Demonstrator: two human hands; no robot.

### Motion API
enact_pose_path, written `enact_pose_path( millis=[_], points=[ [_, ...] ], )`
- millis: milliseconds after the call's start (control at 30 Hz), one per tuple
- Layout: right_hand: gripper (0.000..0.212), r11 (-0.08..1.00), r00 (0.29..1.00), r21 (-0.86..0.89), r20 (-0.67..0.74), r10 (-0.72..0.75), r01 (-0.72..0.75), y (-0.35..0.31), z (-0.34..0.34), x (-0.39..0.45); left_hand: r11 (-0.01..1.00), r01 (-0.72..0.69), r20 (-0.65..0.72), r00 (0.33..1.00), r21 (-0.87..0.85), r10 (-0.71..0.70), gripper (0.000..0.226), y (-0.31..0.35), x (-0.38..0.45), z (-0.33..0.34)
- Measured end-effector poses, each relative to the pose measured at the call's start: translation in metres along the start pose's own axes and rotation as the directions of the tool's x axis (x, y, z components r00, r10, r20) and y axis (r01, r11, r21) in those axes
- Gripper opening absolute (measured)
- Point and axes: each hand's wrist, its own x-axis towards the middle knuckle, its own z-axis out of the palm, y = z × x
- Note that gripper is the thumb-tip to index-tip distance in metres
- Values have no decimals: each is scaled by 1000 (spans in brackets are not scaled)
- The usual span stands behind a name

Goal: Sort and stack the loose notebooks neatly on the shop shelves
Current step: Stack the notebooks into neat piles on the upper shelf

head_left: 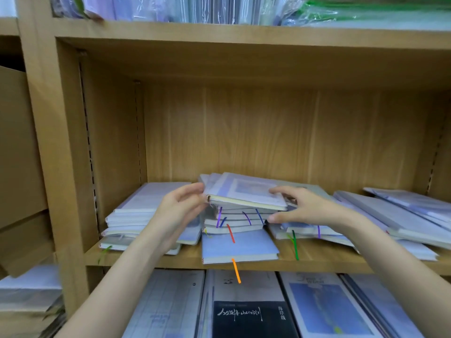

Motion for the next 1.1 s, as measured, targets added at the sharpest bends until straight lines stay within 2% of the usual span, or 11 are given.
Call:
enact_pose_path(
  millis=[67,167,233,300,400,467,600,733,833,967,1100],
  points=[
    [73,1000,1000,11,-3,-1,1,-6,3,2,969,134,-32,989,-210,-144,13,8,5,7],
    [78,997,1000,66,-1,-27,27,-13,7,2,976,196,-41,979,-93,-200,15,22,10,19],
    [69,992,999,120,-25,-38,40,-12,9,-5,973,231,-19,973,-23,-231,17,24,9,21],
    [59,973,998,228,-48,-29,40,-7,10,-12,980,194,25,980,31,-195,18,18,0,17],
    [57,943,996,326,-78,-48,71,-8,16,-22,1000,22,93,995,-18,-20,37,11,-20,14],
    [57,897,983,419,-166,-77,141,-10,20,-27,998,-56,130,990,-28,60,39,17,-29,19],
    [65,844,921,482,-388,-34,234,-5,5,-52,996,-78,231,969,-45,87,34,33,-29,48],
    [68,814,882,562,-448,148,149,31,-28,-92,1000,-8,283,959,-21,13,26,20,-15,108],
    [65,835,820,545,-509,261,73,62,-58,-123,999,16,345,938,51,-32,24,3,-5,171],
    [62,915,725,397,-608,322,-74,114,-124,-152,993,-8,415,909,122,-44,30,-7,8,268],
    [39,956,660,209,-692,294,-207,167,-194,-162,991,-72,496,868,115,6,23,-20,26,356]
  ],
)
